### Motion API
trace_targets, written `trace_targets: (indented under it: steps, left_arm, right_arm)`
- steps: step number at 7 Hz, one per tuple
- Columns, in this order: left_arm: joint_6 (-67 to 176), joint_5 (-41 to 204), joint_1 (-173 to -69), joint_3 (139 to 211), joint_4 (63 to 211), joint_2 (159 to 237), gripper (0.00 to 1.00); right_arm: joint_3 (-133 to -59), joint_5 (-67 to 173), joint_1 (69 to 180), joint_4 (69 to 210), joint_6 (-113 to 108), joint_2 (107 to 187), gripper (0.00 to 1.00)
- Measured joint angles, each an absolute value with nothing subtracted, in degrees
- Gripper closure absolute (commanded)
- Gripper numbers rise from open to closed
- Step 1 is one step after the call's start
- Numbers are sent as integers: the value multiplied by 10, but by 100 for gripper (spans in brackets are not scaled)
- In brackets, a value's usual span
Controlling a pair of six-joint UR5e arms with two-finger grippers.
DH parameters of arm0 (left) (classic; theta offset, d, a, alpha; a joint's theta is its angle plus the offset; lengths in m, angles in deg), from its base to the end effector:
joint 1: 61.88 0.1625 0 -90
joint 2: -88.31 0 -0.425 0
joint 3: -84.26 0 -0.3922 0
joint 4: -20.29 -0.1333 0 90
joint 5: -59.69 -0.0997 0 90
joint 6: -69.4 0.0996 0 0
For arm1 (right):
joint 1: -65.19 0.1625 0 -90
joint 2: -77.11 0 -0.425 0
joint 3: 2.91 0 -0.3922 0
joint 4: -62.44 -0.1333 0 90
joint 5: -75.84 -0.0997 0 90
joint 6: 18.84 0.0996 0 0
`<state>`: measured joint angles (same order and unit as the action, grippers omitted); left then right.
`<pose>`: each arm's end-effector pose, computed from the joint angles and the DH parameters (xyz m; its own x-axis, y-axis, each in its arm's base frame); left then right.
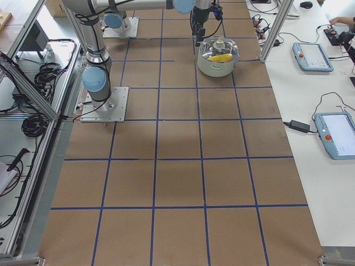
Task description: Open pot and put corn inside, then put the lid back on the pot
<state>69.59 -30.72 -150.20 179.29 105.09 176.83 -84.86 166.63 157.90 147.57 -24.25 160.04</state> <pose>-0.1184 -0.4867 0.4664 -0.9996 -0.0262 -0.0072 -0.0260 0.9992 -0.0288 0.1572 -0.5303 0.4849 -0.9898 -0.1420 0.0073 -0.1411 0.9876 0.0688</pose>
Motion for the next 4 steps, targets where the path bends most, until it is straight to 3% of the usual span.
trace_targets:
  steps: [4]
  left_arm:
    - [693,-306,-1503,1781,1062,1750,0]
  right_arm:
    - [-854,1649,1576,1499,-239,1605,0]
